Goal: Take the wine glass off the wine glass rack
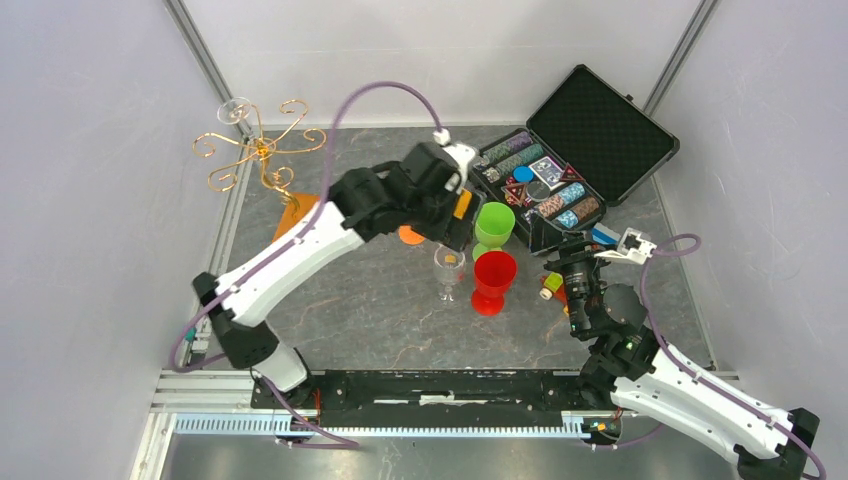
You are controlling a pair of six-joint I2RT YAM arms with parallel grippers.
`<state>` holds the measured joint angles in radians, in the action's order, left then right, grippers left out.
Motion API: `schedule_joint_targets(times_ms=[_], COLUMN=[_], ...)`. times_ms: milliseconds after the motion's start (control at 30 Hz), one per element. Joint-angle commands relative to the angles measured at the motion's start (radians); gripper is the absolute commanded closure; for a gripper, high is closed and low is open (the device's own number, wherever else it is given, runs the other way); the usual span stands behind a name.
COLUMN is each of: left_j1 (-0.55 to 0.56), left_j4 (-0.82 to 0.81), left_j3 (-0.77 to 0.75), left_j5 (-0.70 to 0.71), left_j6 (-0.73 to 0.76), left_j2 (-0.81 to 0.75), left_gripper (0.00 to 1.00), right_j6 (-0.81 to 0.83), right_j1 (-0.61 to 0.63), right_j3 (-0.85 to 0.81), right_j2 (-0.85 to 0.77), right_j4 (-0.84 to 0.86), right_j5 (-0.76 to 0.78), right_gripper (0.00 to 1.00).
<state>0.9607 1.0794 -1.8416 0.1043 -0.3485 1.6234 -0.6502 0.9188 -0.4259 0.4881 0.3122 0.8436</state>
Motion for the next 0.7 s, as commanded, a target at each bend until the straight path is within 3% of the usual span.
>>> schedule_joint_targets(times_ms=[0,133,400,533,667], left_j1=[-0.070,-0.204,-0.640,-0.889,-1.150], left_j4=[-0.042,-0.178,-0.268,-0.228,-0.275], left_j3=[-0.066,-0.020,-0.035,-0.105,-0.108], left_j5=[0.118,0.068,0.096,-0.029,-0.260], left_j6=[0.091,0.096,-0.010,-0.069,-0.163], left_j2=[-0.157,-0.288,-0.389,-0.317,-0.239], left_gripper=[0.00,0.00,0.00,0.00,0.00], right_j6=[-0.003,-0.007,-0.004,0.004,0.018], right_j1=[0.000,0.000,0.000,0.000,0.000], right_j3=[0.001,0.007,0.014,0.015,0.016], right_j2=[-0.011,-0.015,-0.021,-0.017,-0.017], right_j4=[-0.003,-0.003,-0.003,-0.003,-0.003], right_j5=[0.009,0.010,0.020,0.026,0.029], right_gripper=[0.20,0.20,0.19,0.19,0.18])
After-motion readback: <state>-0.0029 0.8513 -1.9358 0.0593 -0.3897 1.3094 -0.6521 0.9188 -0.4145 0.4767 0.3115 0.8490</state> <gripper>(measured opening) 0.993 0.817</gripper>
